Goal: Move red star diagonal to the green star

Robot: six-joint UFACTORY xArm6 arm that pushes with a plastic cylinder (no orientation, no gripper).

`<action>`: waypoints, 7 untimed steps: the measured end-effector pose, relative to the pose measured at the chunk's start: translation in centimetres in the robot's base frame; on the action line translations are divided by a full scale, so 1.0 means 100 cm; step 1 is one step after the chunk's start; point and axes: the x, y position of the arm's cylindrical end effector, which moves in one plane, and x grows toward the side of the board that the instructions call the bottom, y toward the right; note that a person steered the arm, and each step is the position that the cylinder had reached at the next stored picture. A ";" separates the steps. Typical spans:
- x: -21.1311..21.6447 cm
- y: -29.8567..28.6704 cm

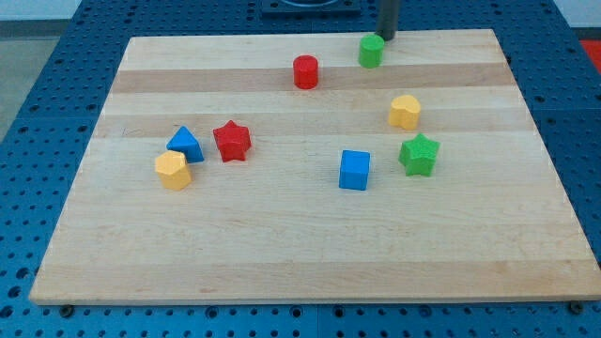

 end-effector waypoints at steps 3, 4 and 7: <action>0.042 -0.093; 0.067 -0.098; 0.086 -0.120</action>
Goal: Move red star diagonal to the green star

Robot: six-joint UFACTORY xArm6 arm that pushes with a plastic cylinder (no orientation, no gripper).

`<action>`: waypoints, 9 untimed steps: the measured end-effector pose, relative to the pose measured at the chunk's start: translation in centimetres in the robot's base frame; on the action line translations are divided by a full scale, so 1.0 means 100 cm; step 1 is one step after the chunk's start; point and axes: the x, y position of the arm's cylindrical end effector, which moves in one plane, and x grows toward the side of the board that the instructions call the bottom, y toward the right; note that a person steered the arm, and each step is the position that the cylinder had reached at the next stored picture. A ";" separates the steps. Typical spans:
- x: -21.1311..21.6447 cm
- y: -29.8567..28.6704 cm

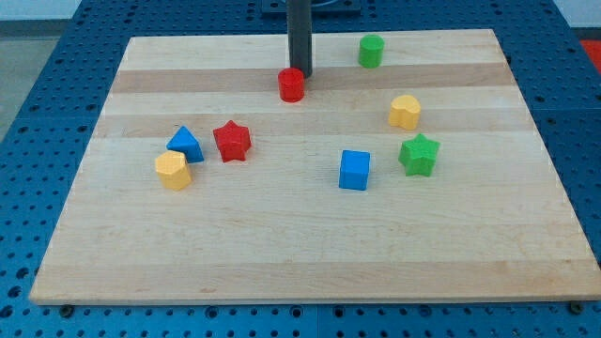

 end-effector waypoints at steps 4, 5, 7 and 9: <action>0.010 -0.057; 0.021 -0.064; 0.066 -0.050; 0.090 -0.006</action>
